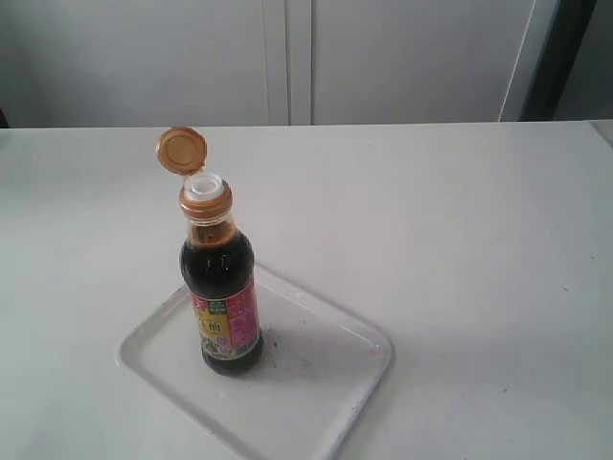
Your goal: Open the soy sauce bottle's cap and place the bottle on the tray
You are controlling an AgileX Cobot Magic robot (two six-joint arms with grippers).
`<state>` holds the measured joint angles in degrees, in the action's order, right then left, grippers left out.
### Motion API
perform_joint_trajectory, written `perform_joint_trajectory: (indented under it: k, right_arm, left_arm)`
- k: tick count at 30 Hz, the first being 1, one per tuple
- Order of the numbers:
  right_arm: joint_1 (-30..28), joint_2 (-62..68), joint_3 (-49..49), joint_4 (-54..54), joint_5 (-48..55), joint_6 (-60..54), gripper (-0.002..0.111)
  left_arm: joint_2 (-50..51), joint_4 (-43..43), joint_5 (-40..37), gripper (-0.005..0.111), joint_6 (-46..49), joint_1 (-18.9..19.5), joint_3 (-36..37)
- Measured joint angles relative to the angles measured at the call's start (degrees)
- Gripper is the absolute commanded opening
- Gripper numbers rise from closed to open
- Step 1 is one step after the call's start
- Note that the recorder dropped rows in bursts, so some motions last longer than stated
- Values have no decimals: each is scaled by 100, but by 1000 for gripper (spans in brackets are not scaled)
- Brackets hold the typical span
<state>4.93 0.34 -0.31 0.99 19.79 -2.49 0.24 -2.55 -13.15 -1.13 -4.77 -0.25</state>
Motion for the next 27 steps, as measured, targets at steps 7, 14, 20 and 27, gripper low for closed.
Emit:
perform_joint_trajectory:
  k: [7, 14, 20, 27]
  right_arm:
    - [0, 0, 0, 0, 0, 0, 0]
    - [0, 0, 0, 0, 0, 0, 0]
    - [0, 0, 0, 0, 0, 84, 0]
    - [0, 0, 0, 0, 0, 88, 0]
  left_arm:
    - [0, 0, 0, 0, 0, 0, 0]
    - [0, 0, 0, 0, 0, 0, 0]
    - [0, 0, 0, 0, 0, 0, 0]
    - [0, 0, 0, 0, 0, 0, 0]
